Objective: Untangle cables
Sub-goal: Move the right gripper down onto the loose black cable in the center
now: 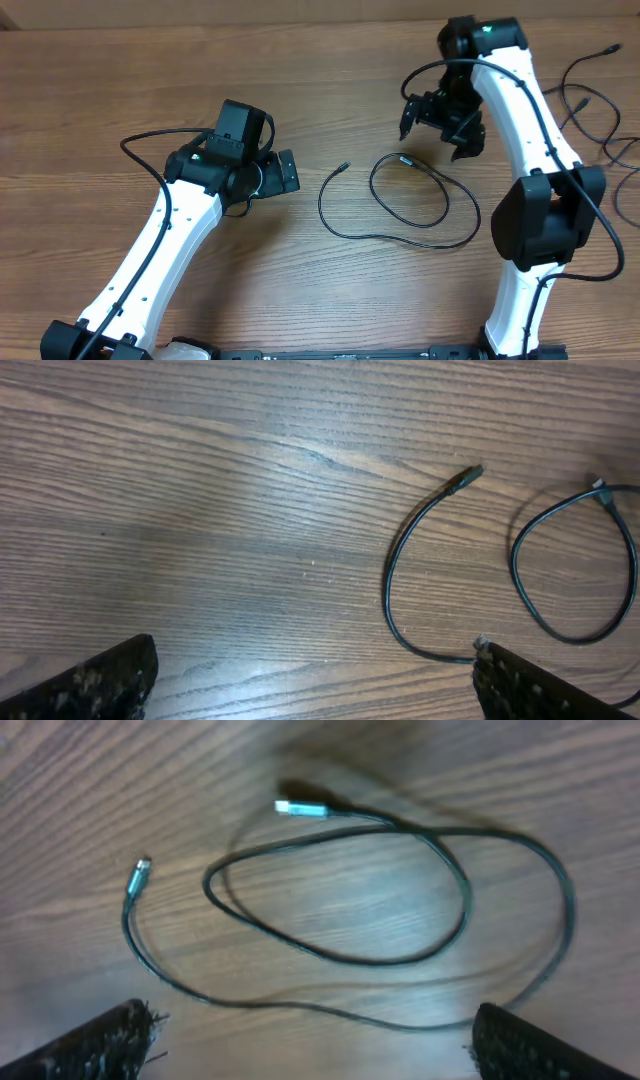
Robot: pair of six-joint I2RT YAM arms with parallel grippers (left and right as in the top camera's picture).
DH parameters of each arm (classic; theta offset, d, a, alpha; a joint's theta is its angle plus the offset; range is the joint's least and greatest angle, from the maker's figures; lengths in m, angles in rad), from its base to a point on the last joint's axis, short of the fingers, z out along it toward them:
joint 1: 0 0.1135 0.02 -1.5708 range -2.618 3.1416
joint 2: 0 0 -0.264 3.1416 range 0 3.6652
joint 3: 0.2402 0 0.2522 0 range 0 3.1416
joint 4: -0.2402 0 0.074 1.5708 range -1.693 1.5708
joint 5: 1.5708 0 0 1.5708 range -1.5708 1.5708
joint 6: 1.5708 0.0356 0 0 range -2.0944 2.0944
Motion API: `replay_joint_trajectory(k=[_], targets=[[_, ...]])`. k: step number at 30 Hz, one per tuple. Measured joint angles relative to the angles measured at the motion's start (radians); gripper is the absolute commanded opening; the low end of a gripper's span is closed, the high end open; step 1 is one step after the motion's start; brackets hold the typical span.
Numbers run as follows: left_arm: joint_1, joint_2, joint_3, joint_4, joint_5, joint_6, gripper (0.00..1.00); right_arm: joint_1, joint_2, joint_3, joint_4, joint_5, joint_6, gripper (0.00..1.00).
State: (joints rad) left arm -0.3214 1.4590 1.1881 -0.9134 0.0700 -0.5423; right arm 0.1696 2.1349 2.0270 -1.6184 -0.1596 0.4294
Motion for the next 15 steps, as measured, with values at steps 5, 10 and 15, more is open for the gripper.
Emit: replay_joint_trajectory(k=[5,10,15], targets=[[0.000,0.000,0.000,0.000,0.000,0.000,1.00,0.057,0.000,-0.074,0.143,0.013,0.089,1.00],[0.000,0.000,0.000,0.001,0.000,0.000,1.00,0.114,0.000,-0.216,0.308,0.018,0.211,1.00],[0.000,0.000,0.000,0.000,0.000,0.000,1.00,0.139,0.002,-0.342,0.464,0.019,0.255,1.00]])
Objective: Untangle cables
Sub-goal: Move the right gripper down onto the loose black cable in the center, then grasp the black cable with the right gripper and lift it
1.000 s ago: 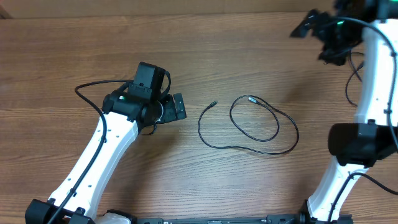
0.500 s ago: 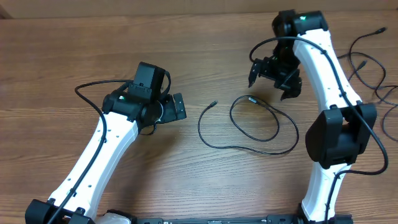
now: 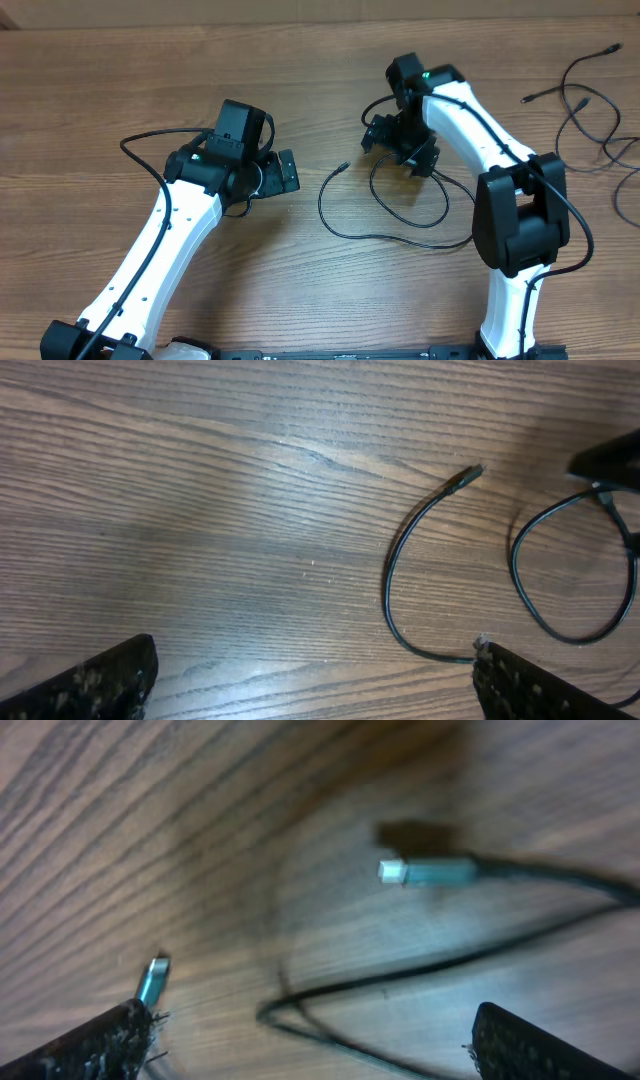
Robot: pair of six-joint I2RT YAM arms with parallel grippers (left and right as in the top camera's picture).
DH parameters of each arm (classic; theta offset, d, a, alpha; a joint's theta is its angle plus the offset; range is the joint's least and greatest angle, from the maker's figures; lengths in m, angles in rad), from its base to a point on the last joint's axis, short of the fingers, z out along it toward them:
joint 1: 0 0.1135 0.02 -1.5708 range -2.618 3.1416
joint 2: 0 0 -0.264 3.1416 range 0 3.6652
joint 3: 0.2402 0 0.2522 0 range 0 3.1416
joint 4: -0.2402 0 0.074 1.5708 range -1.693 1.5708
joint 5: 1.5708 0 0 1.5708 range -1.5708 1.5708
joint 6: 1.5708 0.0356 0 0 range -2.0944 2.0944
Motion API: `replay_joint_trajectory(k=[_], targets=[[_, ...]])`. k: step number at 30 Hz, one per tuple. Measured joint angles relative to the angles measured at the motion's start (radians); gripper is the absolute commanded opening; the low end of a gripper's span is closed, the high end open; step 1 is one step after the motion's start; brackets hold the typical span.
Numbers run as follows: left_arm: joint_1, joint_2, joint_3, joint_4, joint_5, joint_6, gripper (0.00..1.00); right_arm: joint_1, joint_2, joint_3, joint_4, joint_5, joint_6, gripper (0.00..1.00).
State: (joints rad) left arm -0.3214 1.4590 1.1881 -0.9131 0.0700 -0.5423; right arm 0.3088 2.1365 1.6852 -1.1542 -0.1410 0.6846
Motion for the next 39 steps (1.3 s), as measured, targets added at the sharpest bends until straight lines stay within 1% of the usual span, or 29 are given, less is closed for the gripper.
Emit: replay_joint_trajectory(k=[1,4,5,6,7,8,14,20,22,31,39], targets=[[0.000,0.000,0.000,0.000,0.000,0.000,1.00,0.001,0.000,-0.022,0.029,-0.001,0.004,0.97],[0.000,0.000,0.000,0.000,0.000,0.000,1.00,0.003,0.000,-0.080,0.091,0.000,0.028,0.77],[0.000,0.000,0.000,-0.001,0.000,0.000,1.00,0.003,0.000,-0.094,0.108,0.000,0.036,0.55],[0.000,0.000,0.000,0.000,0.000,0.000,1.00,0.003,0.000,-0.114,0.121,0.000,0.042,0.35],[0.000,0.000,0.000,0.000,0.000,0.000,1.00,0.003,0.000,-0.133,0.130,0.000,0.050,0.12],[0.000,0.000,0.000,0.000,0.000,0.000,1.00,0.003,0.000,-0.144,0.133,0.000,0.052,0.04],[0.000,0.000,0.000,0.000,0.000,0.000,1.00,0.003,0.000,-0.153,0.127,0.000,0.067,0.04],[0.000,0.000,0.000,0.000,0.000,0.000,1.00,0.003,-0.007,-0.140,0.036,0.034,0.067,0.04],[0.000,0.000,0.000,0.000,0.000,0.000,1.00,0.003,-0.043,-0.119,0.008,0.063,0.067,0.04],[0.000,0.000,0.000,0.000,0.000,0.000,1.00,0.003,-0.418,-0.073,-0.014,0.149,0.067,0.04],[0.000,0.000,0.000,0.000,0.000,0.000,1.00,0.003,-0.674,-0.072,-0.031,0.223,0.067,0.04]])
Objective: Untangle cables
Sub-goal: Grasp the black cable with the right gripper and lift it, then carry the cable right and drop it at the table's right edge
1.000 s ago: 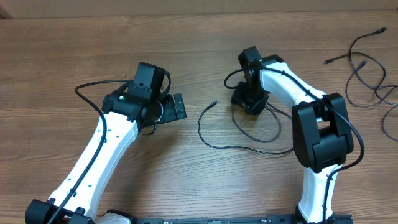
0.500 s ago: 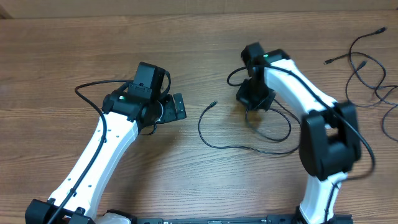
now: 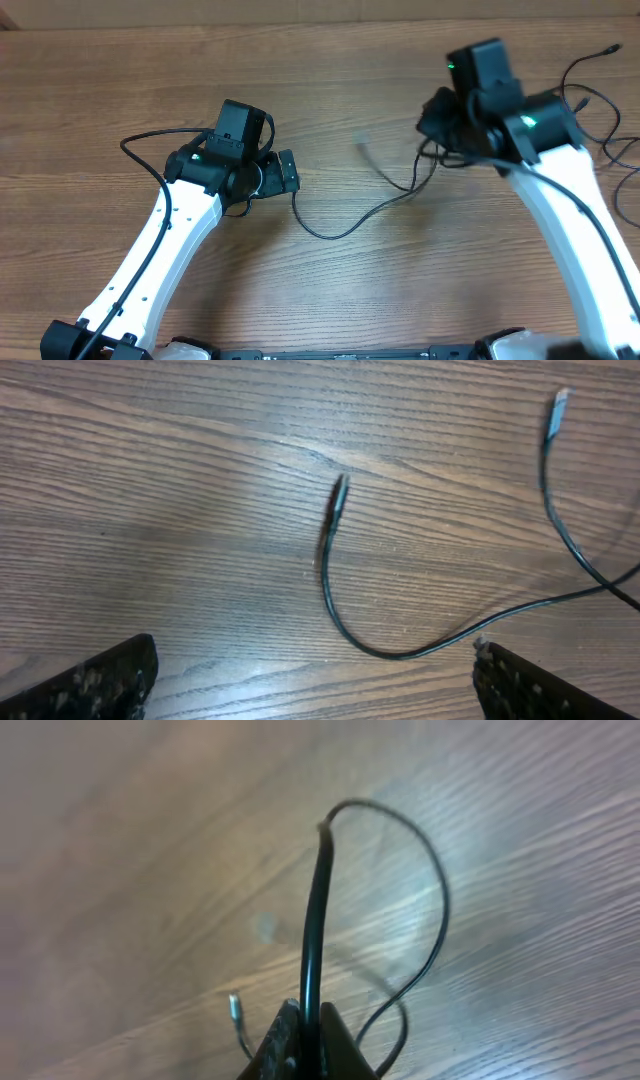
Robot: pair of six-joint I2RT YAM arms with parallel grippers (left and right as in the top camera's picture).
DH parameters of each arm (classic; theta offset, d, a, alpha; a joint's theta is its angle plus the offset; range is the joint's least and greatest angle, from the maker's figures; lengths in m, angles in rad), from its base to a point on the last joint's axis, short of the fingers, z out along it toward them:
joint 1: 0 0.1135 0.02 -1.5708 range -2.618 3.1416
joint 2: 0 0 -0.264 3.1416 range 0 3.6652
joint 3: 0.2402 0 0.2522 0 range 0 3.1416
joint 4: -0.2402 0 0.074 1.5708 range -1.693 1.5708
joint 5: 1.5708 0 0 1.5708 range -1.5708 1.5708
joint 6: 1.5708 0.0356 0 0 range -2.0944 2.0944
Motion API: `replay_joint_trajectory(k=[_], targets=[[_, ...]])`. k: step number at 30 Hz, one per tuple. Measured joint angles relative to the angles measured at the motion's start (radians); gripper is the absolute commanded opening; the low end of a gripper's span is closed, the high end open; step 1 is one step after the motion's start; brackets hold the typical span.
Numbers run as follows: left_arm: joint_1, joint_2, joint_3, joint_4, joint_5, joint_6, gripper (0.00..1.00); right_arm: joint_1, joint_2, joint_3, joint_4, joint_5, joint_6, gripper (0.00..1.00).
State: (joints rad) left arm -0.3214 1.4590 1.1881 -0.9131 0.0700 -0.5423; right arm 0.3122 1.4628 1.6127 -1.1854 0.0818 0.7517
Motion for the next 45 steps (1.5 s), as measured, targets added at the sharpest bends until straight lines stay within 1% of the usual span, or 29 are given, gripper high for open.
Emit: replay_joint_trajectory(k=[5,8,14,16,20,24,28,36,39,42,45], targets=[[0.000,0.000,0.000,0.000,0.000,0.000,1.00,0.000,-0.196,0.002,-0.005,0.093,0.003,0.04],[0.000,0.000,0.000,0.000,0.000,0.000,1.00,0.000,-0.307,0.003,-0.039,0.196,0.004,0.04],[0.000,0.000,0.000,0.000,0.000,0.000,1.00,-0.026,-0.393,0.008,-0.169,0.359,0.029,0.04],[0.000,0.000,0.000,0.000,0.000,0.000,1.00,-0.077,-0.402,0.008,-0.208,0.402,0.040,0.04],[0.000,0.000,0.000,0.000,0.000,0.000,1.00,-0.242,-0.401,0.008,-0.261,0.440,0.049,0.04],[0.000,0.000,0.000,0.000,0.000,0.000,1.00,-0.393,-0.401,0.008,-0.274,0.451,0.052,0.04],[0.000,0.000,0.000,0.000,0.000,0.000,1.00,-0.583,-0.401,0.008,-0.273,0.457,0.043,0.04],[0.000,0.000,0.000,0.000,0.000,0.000,1.00,-0.844,-0.385,0.008,-0.238,0.510,0.013,0.04],[0.000,0.000,0.000,0.000,0.000,0.000,1.00,-0.943,-0.353,0.008,-0.213,0.526,0.009,0.04],[0.000,0.000,0.000,0.000,0.000,0.000,1.00,-1.013,-0.319,0.008,-0.183,0.529,0.007,0.04],[0.000,0.000,0.000,0.000,0.000,0.000,1.00,-1.106,-0.270,0.008,-0.117,0.530,0.006,0.04]])
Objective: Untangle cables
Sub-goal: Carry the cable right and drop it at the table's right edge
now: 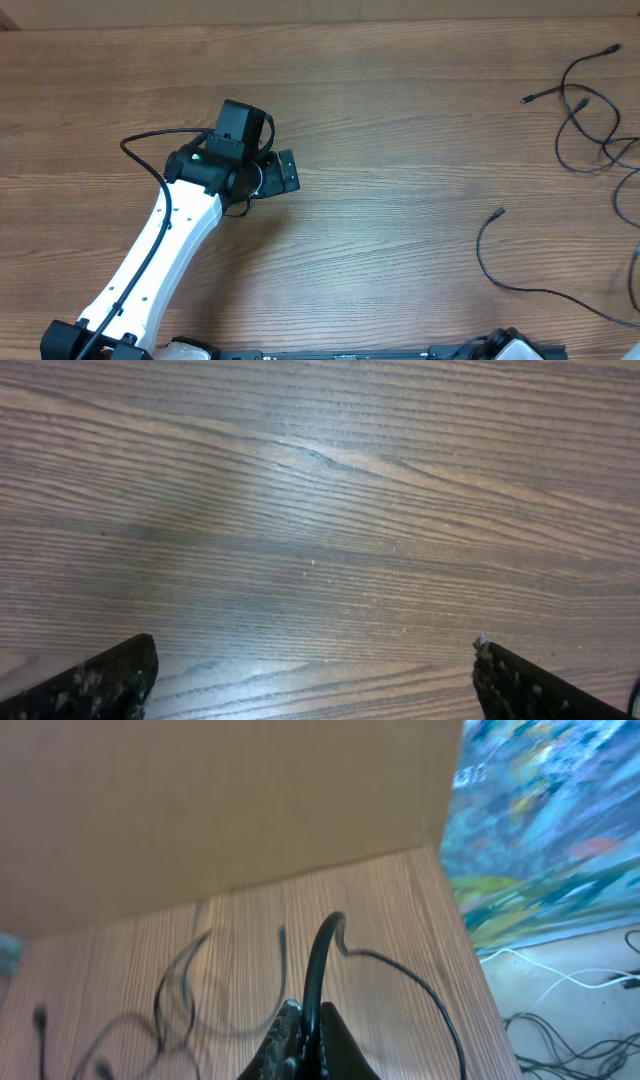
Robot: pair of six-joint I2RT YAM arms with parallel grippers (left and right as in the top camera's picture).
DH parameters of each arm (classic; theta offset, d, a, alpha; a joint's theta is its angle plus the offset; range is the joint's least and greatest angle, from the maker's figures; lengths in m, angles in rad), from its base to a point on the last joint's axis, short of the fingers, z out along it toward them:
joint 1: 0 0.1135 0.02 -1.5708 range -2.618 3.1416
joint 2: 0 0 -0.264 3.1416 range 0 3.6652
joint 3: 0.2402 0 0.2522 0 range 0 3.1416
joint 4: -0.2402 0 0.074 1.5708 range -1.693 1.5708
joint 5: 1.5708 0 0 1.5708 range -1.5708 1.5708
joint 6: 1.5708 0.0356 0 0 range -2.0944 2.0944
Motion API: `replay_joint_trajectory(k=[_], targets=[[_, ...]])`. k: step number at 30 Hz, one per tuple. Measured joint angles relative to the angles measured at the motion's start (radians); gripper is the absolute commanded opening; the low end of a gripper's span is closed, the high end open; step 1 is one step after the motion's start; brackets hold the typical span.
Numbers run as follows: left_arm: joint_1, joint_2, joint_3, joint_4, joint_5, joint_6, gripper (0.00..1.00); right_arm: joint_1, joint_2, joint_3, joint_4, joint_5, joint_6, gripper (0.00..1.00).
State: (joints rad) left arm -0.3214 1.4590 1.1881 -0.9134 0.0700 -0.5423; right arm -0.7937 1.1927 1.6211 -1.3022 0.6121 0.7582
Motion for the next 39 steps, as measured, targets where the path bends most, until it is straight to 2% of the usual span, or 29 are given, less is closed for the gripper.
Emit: replay_joint_trajectory(k=[8,18,20,22,23,24,25,27,32,39], targets=[[0.000,0.000,0.000,0.001,0.000,0.000,1.00,-0.134,0.171,0.001,0.171,-0.030,0.000,0.04],[0.000,0.000,0.000,0.001,0.000,0.000,1.00,-0.204,0.440,0.001,0.236,-0.159,0.001,0.04],[0.000,0.000,0.000,0.000,0.000,0.000,1.00,-0.221,0.483,0.001,0.239,-0.198,0.001,0.13],[0.000,0.000,0.000,0.000,0.000,0.000,1.00,-0.235,0.521,0.001,0.240,-0.243,0.001,0.40],[0.000,0.000,0.000,0.000,0.000,0.000,1.00,-0.240,0.542,0.001,0.242,-0.271,0.008,0.65],[0.000,0.000,0.000,0.001,0.000,0.000,1.00,-0.243,0.565,0.001,0.240,-0.294,0.000,0.75],[0.000,0.000,0.000,0.000,0.000,0.000,1.00,-0.245,0.575,0.001,0.242,-0.310,0.004,0.89],[0.000,0.000,0.000,0.000,0.000,0.000,1.00,-0.245,0.608,0.001,0.239,-0.362,-0.005,1.00],[0.000,0.000,0.000,0.000,0.000,0.000,1.00,-0.245,0.616,0.001,0.248,-0.465,-0.059,1.00],[0.000,0.000,0.000,0.000,0.000,0.000,1.00,-0.232,0.616,0.001,0.280,-0.731,-0.237,1.00]])
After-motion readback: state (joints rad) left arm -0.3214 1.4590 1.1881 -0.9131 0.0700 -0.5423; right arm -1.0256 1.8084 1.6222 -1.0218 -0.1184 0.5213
